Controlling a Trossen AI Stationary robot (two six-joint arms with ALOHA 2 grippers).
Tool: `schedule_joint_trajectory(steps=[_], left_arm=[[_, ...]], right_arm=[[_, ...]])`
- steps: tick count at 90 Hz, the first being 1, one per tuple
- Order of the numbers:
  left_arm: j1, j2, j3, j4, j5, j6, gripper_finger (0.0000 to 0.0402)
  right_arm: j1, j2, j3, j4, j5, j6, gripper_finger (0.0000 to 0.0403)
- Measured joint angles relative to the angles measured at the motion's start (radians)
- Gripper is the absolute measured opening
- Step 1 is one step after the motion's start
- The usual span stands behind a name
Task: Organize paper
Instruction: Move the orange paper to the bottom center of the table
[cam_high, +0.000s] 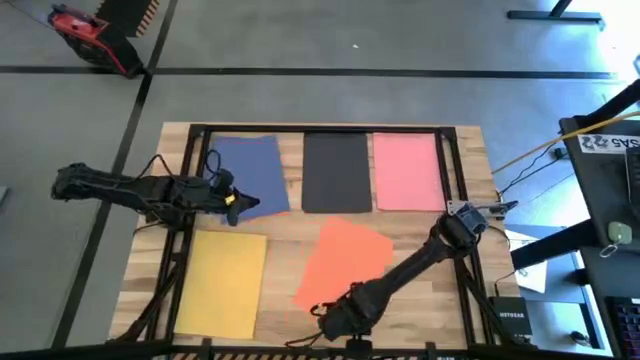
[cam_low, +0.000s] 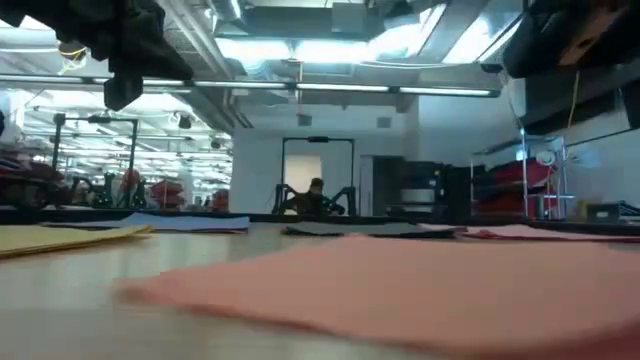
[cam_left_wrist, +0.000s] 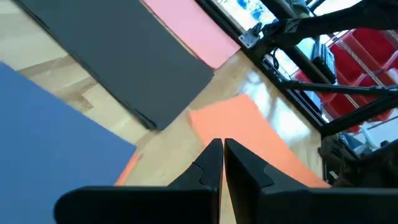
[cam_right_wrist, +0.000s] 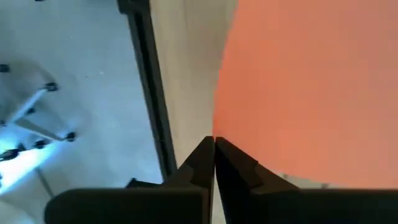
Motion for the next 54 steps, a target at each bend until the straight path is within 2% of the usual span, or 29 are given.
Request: schedule_joint_trajectory(steps=[18, 29, 42, 48, 54], left_arm=[[0.0, 0.0, 0.0, -0.001, 0.028, 0.029, 0.0], [0.0, 0.0, 0.0, -0.001, 0.08, 0.05, 0.0], [0.0, 0.0, 0.0, -0.001, 0.135, 0.064, 0.0], [0.0, 0.0, 0.0, -0.001, 0.158, 0.084, 0.0], [0.001, 0.0, 0.0, 0.0, 0.201, 0.111, 0.0]], right_arm=[[-0.002, 0.0, 0.0, -0.029, 0.015, 0.097, 0.0017], [-0.01, 0.0, 0.0, 0.005, -0.035, 0.233, 0.0064], [-0.027, 0.0, 0.0, 0.174, -0.112, 0.4, 0.0118], [-0.035, -0.001, 0.0, 0.246, -0.048, 0.494, 0.0114], [-0.043, -0.002, 0.0, 0.277, 0.062, 0.575, 0.0084]])
